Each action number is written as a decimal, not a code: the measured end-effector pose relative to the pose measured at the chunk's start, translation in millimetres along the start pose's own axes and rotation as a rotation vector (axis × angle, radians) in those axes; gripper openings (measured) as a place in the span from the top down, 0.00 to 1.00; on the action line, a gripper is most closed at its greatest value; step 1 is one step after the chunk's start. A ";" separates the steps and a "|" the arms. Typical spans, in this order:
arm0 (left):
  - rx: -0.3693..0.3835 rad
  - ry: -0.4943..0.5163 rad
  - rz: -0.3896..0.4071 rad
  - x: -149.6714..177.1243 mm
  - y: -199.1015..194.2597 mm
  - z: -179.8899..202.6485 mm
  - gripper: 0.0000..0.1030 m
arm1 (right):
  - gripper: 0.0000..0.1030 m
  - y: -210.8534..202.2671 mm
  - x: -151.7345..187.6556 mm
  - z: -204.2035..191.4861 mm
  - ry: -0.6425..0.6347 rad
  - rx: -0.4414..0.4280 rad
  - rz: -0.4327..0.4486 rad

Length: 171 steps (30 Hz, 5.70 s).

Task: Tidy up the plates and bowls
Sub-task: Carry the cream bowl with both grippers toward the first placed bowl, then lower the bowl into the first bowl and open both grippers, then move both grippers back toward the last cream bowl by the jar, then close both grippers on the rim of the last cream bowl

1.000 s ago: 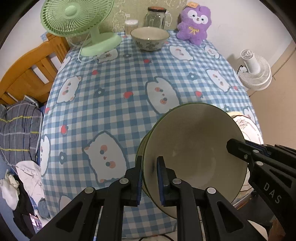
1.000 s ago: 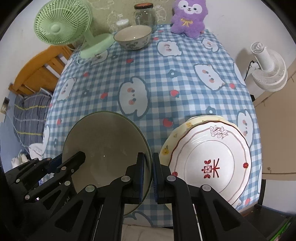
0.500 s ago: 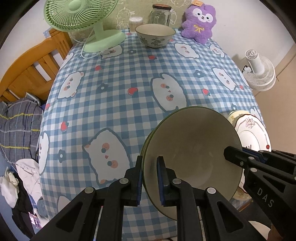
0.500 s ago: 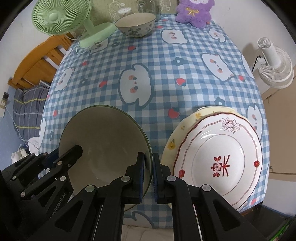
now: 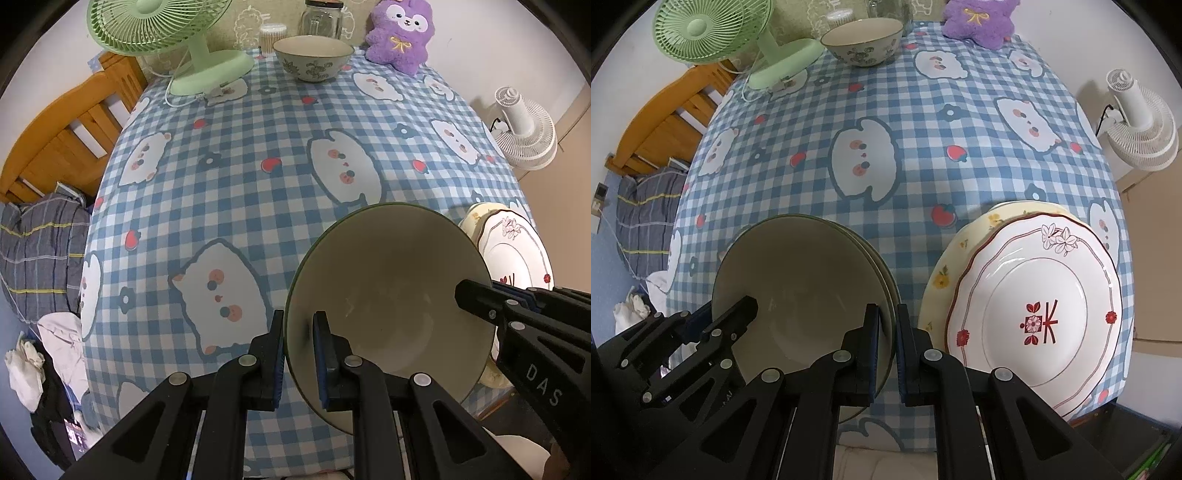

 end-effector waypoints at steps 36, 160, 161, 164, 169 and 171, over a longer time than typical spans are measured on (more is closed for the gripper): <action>0.057 0.039 0.125 -15.0 -43.3 3.2 0.36 | 0.79 -49.9 -6.7 -5.8 0.018 0.008 0.119; -0.055 -0.061 0.242 -330.6 121.0 -34.5 0.81 | 0.88 94.2 -347.7 15.7 -0.147 0.023 0.327; -0.050 -0.062 0.237 -330.7 122.3 -35.2 0.82 | 0.88 94.3 -347.8 16.0 -0.145 0.022 0.330; -0.038 -0.068 0.213 -330.2 128.7 -37.9 0.88 | 0.88 94.9 -348.5 16.4 -0.140 0.018 0.332; -0.019 -0.072 0.208 -328.9 130.8 -39.4 0.90 | 0.88 94.5 -348.4 17.3 -0.133 0.014 0.332; -0.017 -0.071 0.208 -328.2 130.0 -39.4 0.90 | 0.88 93.7 -348.1 17.8 -0.125 0.011 0.330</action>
Point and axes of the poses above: each gripper's, at about its wrist camera, not at the fingertips, and y roughly the way its jaws point, z to its right, x to its underside, the point moved 3 cm from there along y, roughly the way its jaws point, and after that the axes turned 2 degrees about x, right-handed, at the moved point
